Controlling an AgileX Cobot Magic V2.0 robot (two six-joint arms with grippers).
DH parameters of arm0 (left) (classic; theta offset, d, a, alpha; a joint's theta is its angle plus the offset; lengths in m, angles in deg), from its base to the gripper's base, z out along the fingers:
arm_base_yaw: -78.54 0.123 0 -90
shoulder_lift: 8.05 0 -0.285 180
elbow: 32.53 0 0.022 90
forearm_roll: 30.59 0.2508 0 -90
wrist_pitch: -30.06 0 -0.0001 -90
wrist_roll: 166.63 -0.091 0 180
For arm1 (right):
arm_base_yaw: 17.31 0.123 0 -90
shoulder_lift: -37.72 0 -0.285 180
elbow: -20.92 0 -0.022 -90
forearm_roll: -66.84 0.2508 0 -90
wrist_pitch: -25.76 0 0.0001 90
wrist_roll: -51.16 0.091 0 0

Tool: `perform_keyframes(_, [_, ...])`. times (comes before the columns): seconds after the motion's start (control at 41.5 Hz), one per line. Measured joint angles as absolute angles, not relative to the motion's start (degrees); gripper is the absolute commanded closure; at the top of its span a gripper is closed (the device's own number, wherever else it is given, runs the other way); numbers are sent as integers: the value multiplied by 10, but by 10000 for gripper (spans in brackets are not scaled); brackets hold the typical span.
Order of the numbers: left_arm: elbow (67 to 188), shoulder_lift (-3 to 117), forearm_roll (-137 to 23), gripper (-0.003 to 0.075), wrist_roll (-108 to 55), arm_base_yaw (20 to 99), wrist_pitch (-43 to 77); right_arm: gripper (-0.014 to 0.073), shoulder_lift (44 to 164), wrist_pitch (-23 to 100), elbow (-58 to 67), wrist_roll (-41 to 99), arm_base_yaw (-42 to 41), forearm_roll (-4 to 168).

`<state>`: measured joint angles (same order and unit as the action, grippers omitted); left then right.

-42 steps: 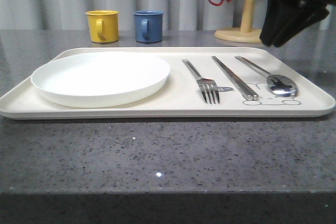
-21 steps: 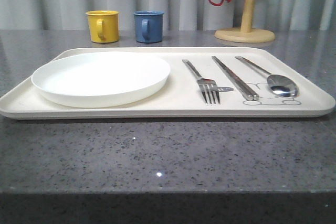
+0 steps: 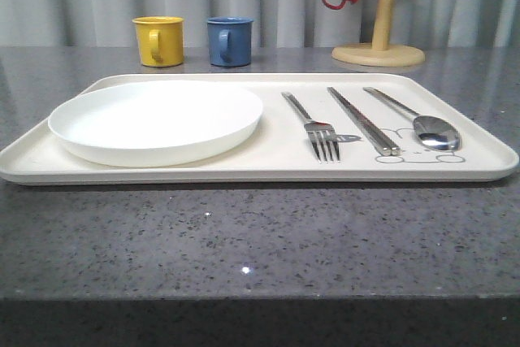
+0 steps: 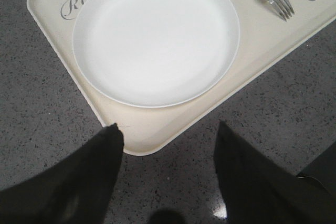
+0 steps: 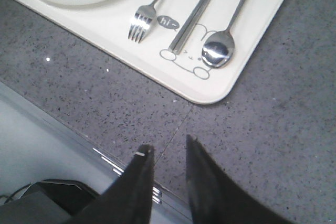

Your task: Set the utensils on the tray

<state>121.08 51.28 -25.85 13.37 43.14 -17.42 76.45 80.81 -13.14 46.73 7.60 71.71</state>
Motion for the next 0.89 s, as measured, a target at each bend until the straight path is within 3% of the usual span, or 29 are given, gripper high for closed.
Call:
perform_keyframes(0.434, [1211, 513, -260, 338, 84, 431, -170, 400, 736, 800, -142, 467, 76, 717])
perform_keyframes(0.506, [1211, 513, -261, 386, 80, 431, -166, 421, 736, 799, -142, 467, 76, 717])
perform_keyframes(0.698, [1211, 513, -261, 717, 78, 431, -164, 662, 736, 798, -142, 467, 76, 717])
perform_keyframes(0.891, [1211, 513, -261, 738, 78, 431, -163, 662, 736, 792, -142, 467, 76, 717])
